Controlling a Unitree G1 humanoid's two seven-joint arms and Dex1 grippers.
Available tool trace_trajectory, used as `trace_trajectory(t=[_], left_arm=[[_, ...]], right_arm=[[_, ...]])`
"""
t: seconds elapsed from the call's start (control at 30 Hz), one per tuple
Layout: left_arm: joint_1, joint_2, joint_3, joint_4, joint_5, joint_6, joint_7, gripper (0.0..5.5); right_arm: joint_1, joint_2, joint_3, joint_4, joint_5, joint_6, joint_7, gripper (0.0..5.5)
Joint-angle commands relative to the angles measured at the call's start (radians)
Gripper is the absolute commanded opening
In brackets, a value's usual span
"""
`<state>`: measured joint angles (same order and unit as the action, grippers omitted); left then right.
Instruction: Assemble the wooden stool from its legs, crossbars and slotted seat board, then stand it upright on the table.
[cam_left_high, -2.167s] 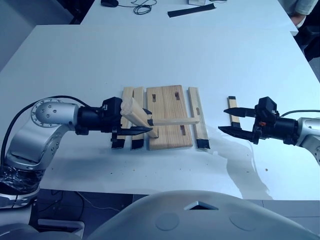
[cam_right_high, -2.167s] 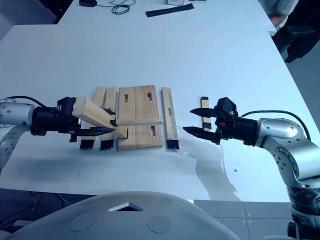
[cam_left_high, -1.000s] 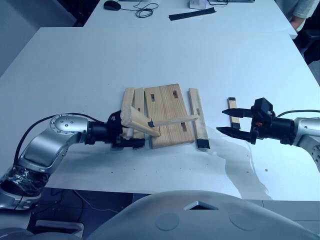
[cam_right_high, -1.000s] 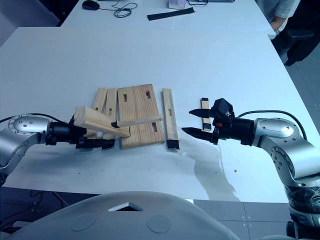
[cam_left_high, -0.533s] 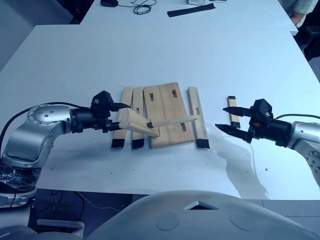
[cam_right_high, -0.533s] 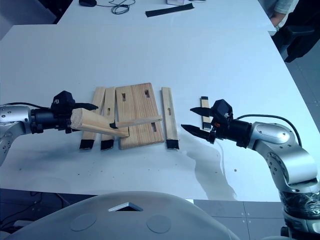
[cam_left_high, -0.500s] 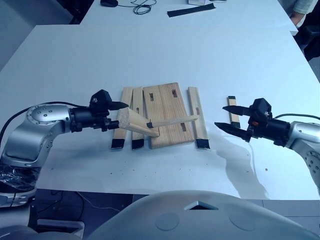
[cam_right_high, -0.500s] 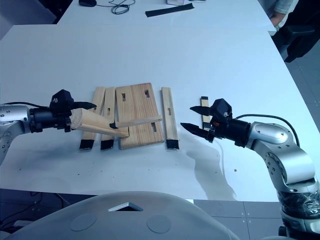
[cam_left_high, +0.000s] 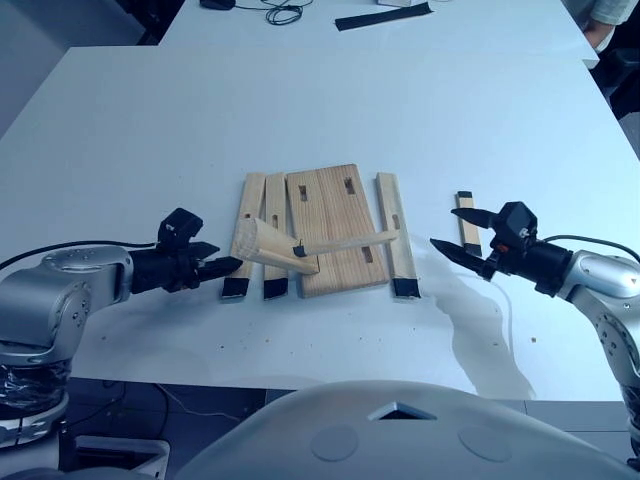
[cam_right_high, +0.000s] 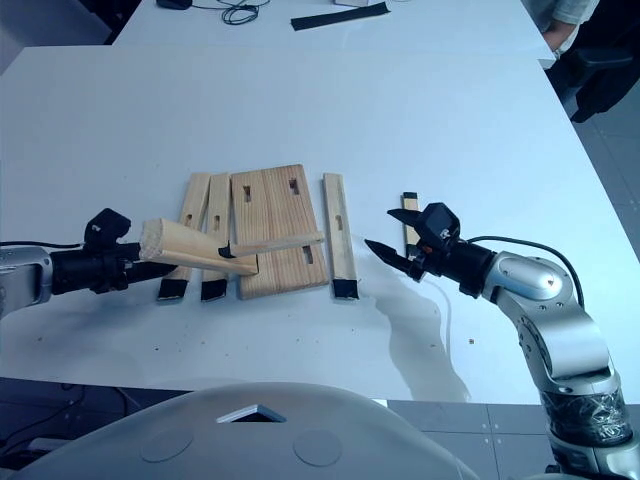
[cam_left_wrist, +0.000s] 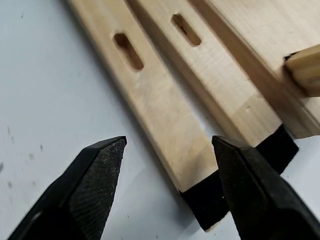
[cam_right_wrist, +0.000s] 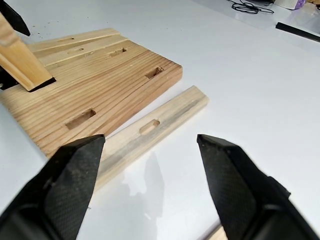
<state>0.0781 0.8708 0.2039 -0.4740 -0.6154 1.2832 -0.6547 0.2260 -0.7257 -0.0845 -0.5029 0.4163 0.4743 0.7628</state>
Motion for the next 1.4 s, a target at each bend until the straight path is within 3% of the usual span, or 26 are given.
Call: trace_trajectory(t=[0.03,0.23,0.57,0.8,1.07,1.4], left_arm=[[-0.054,-0.060,0.000,-0.049,-0.010,0.100,0.083,3.20],[-0.063,-0.086,-0.010,-0.091,-0.012,0.160,0.120,3.20],[0.065,-0.019,-0.067,-0.053,0.070,0.103,0.146,3.20],[-0.064,-0.012,-0.131,0.163,0.145,-0.024,0.146,3.20],[-0.070,-0.061,-0.163,0.231,0.163,-0.080,0.137,3.20],[-0.080,-0.142,-0.115,0.267,0.136,-0.103,0.127,2.01]], right_arm=[[0.006,0.007,0.010,-0.010,-0.025,-0.017,-0.014,3.40],[0.014,0.013,0.018,-0.012,-0.042,-0.023,-0.014,3.40],[0.038,0.032,0.024,-0.021,-0.052,-0.029,-0.032,3.40],[0.039,0.046,0.032,-0.015,-0.067,-0.032,-0.050,3.40],[0.004,0.036,0.042,0.011,-0.076,-0.037,-0.032,3.40],[-0.032,0.034,0.044,0.039,-0.083,-0.041,-0.020,3.40]])
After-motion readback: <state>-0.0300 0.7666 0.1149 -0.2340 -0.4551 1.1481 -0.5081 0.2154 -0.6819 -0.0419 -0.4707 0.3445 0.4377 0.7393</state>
